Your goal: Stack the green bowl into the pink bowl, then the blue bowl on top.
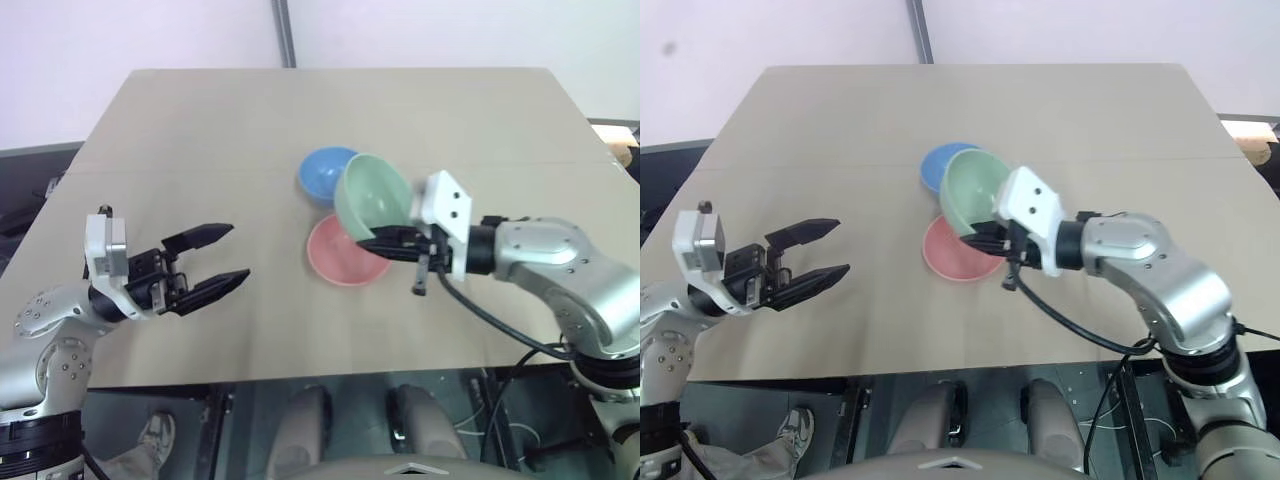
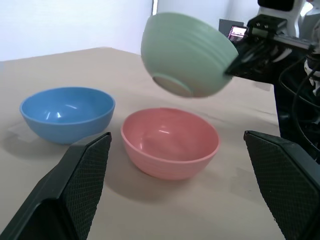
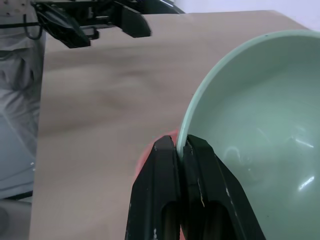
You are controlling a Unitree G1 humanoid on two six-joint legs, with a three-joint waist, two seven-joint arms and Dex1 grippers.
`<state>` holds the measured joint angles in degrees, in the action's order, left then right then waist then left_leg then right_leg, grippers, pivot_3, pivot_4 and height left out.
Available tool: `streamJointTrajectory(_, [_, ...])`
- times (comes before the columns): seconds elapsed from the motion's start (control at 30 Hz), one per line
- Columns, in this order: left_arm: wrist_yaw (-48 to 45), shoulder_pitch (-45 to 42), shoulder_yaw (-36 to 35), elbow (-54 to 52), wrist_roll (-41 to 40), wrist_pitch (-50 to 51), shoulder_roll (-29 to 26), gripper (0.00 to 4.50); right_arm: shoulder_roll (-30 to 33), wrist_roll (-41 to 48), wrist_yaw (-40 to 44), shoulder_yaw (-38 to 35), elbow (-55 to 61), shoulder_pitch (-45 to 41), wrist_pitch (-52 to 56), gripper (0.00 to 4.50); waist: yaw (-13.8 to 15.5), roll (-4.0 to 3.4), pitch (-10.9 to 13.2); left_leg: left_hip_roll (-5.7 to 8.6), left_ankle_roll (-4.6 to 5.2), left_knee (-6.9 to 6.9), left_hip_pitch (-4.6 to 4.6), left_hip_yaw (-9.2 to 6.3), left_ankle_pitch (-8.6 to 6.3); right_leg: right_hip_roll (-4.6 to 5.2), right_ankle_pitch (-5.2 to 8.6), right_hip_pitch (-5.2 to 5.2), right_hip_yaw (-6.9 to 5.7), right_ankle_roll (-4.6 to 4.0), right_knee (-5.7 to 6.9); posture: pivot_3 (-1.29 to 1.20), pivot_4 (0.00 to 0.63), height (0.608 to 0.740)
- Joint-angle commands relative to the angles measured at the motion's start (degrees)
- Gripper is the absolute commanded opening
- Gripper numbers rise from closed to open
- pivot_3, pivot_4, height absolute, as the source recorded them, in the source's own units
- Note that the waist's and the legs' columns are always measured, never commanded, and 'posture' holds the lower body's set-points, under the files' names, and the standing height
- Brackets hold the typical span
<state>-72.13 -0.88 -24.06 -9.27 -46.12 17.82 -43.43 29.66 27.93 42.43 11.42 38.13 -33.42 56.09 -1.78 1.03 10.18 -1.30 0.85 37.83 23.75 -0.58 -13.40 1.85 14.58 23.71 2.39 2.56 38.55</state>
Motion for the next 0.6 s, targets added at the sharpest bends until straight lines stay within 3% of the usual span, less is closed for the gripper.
streamJointTrajectory(0.03, [-0.25, -1.3, -0.21, 0.71, 0.73, -1.35, -0.07, 4.5, -0.98, 0.29, 0.09, 1.19, -1.68, -1.43, -2.31, 0.43, -0.03, 0.01, 0.0, 0.0, 0.0, 0.0, 0.0, 0.0, 0.0, -0.01, 0.0, 0.0, 0.0, 0.0, 0.01, 0.0, 0.15, 0.74])
streamJointTrajectory(0.13, [-1.11, -3.05, 0.52, 2.53, 1.66, -1.69, -0.23, 4.5, -2.39, -0.77, 2.44, 4.74, -6.19, -2.65, -6.32, 1.89, -0.17, 0.01, -0.01, 0.0, 0.0, -0.01, 0.0, -0.03, 0.0, -0.03, 0.0, 0.01, -0.03, 0.0, 0.02, 0.0, 0.15, 0.74])
streamJointTrajectory(0.23, [-1.29, -4.24, 0.55, 3.22, 1.89, -1.65, -0.44, 4.5, -0.58, -4.06, 2.13, 5.54, -7.86, -3.44, -9.44, 2.99, -0.3, 0.01, 0.0, -0.01, 0.0, -0.01, 0.0, -0.02, 0.0, -0.06, 0.0, 0.02, -0.04, 0.0, 0.04, 0.0, 0.15, 0.74])
streamJointTrajectory(0.43, [-0.45, -3.15, -0.19, 2.98, 2.29, -2.14, 0.14, 4.5, -0.61, -0.66, 0.42, -3.89, -11.08, -8.67, -9.33, 2.99, -0.37, 0.02, 0.01, 0.0, 0.0, -0.01, 0.03, 0.0, 0.0, 0.0, -0.01, 0.02, -0.01, 0.01, 0.01, 0.0, 0.15, 0.74])
streamJointTrajectory(0.6, [1.16, -1.45, -0.84, 1.64, 2.08, -2.39, 1.25, 4.5, -2.94, -11.82, -4.11, 2.66, -25.77, -15.2, -16.54, 2.99, -0.62, 0.04, 0.0, -0.04, 0.0, -0.02, -0.08, 0.0, 0.0, -0.08, 0.0, 0.03, 0.0, -0.02, 0.16, 0.0, 0.15, 0.74])
